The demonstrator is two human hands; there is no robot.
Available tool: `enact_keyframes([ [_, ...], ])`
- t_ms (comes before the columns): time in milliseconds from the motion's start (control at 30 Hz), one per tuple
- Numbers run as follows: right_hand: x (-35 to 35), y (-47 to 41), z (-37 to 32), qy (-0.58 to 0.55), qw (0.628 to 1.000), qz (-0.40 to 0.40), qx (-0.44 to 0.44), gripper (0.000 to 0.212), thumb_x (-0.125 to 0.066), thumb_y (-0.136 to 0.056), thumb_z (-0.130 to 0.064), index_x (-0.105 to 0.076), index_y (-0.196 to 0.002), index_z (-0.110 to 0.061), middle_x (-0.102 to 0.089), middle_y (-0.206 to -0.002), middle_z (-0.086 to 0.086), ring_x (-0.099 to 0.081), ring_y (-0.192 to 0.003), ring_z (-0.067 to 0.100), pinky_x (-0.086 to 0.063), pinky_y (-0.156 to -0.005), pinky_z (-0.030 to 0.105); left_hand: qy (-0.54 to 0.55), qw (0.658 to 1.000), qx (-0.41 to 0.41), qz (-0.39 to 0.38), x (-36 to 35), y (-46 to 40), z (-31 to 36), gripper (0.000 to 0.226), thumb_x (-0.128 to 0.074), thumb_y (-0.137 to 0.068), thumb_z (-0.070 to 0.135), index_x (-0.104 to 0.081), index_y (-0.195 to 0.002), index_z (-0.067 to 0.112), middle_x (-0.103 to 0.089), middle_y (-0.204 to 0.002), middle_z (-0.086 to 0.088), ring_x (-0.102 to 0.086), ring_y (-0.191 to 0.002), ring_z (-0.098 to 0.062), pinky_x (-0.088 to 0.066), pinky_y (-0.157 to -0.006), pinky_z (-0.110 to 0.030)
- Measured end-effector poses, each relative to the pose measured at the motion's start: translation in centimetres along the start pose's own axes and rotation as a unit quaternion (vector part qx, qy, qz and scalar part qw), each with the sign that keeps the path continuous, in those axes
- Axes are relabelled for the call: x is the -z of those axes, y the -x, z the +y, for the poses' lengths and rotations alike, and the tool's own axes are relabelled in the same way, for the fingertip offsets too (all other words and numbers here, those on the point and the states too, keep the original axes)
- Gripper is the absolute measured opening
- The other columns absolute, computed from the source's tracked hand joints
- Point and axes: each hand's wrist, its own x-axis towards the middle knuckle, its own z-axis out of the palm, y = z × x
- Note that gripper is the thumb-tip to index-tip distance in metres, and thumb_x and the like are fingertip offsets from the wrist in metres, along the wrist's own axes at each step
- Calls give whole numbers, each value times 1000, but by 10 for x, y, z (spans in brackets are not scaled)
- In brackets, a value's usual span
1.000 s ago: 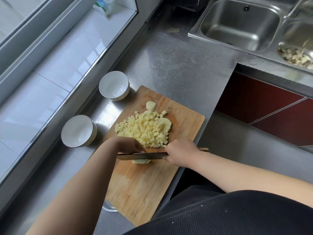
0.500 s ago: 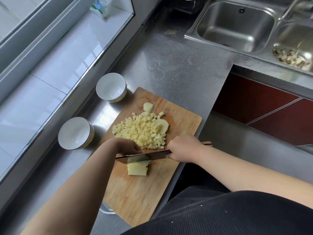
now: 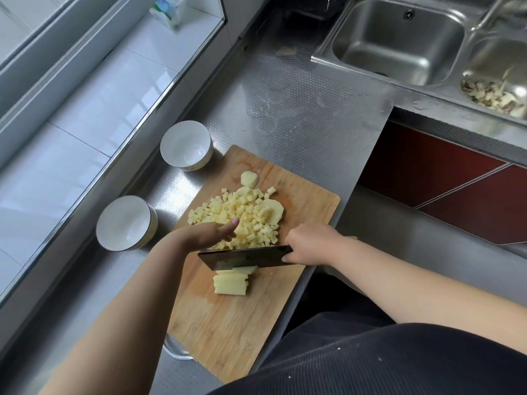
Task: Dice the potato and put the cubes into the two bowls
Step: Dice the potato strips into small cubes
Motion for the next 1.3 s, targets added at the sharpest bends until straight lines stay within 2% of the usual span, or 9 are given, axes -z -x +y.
enact_keyframes([
  [200,-14,-18,-19,-19,1000,14,2,29,-54,-93,-47,-59,-86,-20,-48,-69,-6,-54,-73,21,-40,-56,28,-146,975,-45,164,-9,14,-13,77,-58,-77,67,-44,-139,23,-48,-143,-2,-46,-129,-21,-39,-108,-39],
  [300,-16,-22,-18,-29,1000,9,-8,28,-54,-93,-48,-58,-88,-21,-50,-74,-5,-53,-75,21,-41,-58,29,-280,853,-108,427,-28,16,-25,77,-68,-76,58,-42,-141,26,-38,-146,-6,-36,-133,-28,-34,-109,-48],
  [433,-16,-22,-13,-60,998,-1,-32,33,-55,-93,-48,-62,-101,-17,-53,-83,-3,-53,-78,21,-44,-63,30,-249,643,-330,645,-74,9,-52,27,-62,-88,33,-54,-108,18,-48,-113,-9,-47,-97,-27,-42,-81,-40],
  [500,-15,-24,-13,-79,996,-2,-41,34,-55,-92,-48,-62,-100,-16,-56,-86,-2,-55,-79,21,-45,-63,30,-271,660,-351,607,-97,3,-68,33,-72,-81,21,-53,-108,18,-54,-110,-9,-51,-95,-27,-49,-77,-42],
  [600,-15,-28,-14,-88,995,0,-48,37,-54,-92,-49,-64,-102,-14,-61,-92,1,-58,-84,22,-46,-65,31,-302,755,-309,493,-116,-7,-87,68,-89,-64,13,-52,-120,17,-65,-112,-13,-63,-100,-29,-53,-82,-41],
  [700,-12,-30,-16,-98,994,-1,-46,39,-55,-91,-49,-64,-103,-14,-61,-93,0,-58,-85,21,-47,-67,32,-301,805,-253,444,-120,-11,-95,72,-89,-65,12,-54,-127,15,-65,-119,-13,-63,-106,-31,-53,-87,-42],
  [1000,-16,-30,-14,-146,988,-2,-46,38,-57,-90,-49,-64,-102,-13,-65,-92,1,-60,-85,20,-53,-73,34,-321,825,-226,406,-117,-12,-89,50,-90,-60,9,-71,-107,12,-70,-103,-9,-69,-91,-26,-56,-79,-37],
  [1167,-15,-28,-8,-162,985,20,-49,35,-56,-90,-50,-65,-96,-17,-64,-87,-1,-61,-80,19,-53,-71,34,-303,841,-236,381,-117,-15,-90,37,-73,-79,28,-68,-113,16,-67,-109,-6,-66,-97,-25,-55,-82,-36],
  [1300,-12,-26,-1,-180,981,47,-47,31,-56,-90,-50,-65,-94,-20,-64,-88,-3,-60,-82,18,-52,-71,33,-318,861,-204,340,-109,-16,-97,66,-53,-82,61,-53,-133,18,-59,-128,-7,-60,-113,-27,-50,-94,-39],
])
